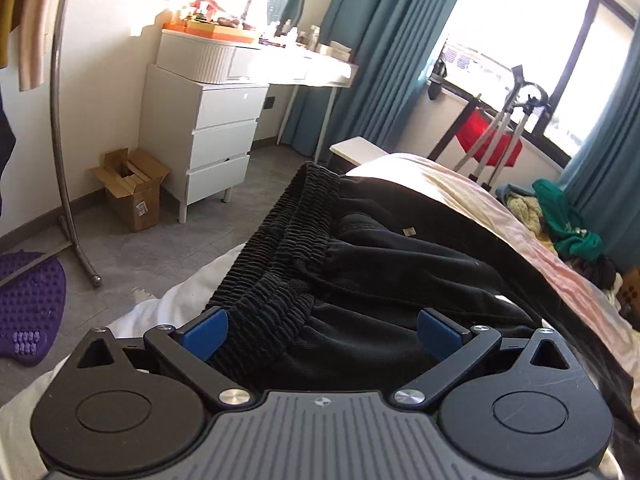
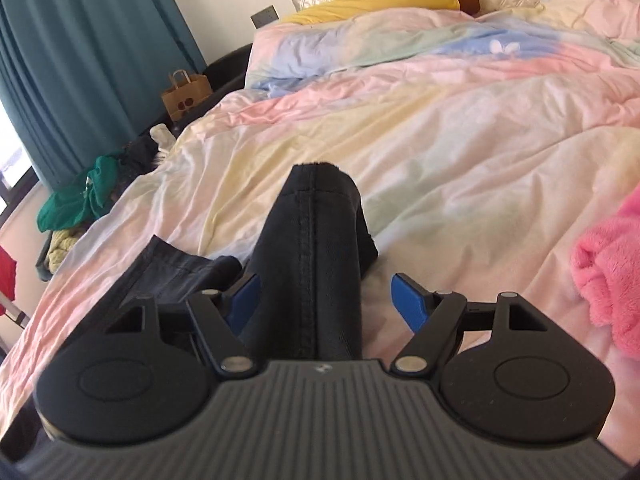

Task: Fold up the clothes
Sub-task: 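Grasp the elastic waistband with the left gripper while the right gripper holds the leg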

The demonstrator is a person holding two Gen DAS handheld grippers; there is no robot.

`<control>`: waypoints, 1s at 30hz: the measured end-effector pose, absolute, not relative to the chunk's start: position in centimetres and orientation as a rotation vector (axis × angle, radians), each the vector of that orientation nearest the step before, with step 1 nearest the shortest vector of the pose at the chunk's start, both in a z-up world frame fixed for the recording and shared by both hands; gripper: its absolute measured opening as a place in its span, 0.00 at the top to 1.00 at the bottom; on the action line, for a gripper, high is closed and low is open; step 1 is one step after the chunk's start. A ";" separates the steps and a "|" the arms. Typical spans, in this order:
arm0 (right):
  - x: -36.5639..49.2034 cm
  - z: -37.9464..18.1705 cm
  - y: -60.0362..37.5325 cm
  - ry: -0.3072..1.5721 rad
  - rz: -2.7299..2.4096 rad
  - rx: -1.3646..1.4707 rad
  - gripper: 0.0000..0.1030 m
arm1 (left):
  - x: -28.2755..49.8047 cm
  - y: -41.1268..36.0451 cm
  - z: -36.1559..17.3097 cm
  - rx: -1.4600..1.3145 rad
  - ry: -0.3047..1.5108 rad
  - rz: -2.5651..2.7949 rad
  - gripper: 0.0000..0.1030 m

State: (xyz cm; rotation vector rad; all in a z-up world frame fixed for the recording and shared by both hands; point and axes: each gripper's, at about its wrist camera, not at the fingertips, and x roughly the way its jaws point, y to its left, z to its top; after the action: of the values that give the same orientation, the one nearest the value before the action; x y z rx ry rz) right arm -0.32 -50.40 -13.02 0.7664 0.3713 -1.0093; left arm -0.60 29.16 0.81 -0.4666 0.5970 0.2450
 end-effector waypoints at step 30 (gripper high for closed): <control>-0.7 -11.0 -48.5 0.215 -0.923 0.851 0.94 | -1.6 36.5 -4.7 -0.944 0.787 0.447 0.34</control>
State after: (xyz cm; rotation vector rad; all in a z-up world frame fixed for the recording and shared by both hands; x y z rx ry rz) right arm -0.73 -48.50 -10.98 0.8509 0.2151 -0.9235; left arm -1.58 36.47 -4.72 -0.9435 0.7868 0.4474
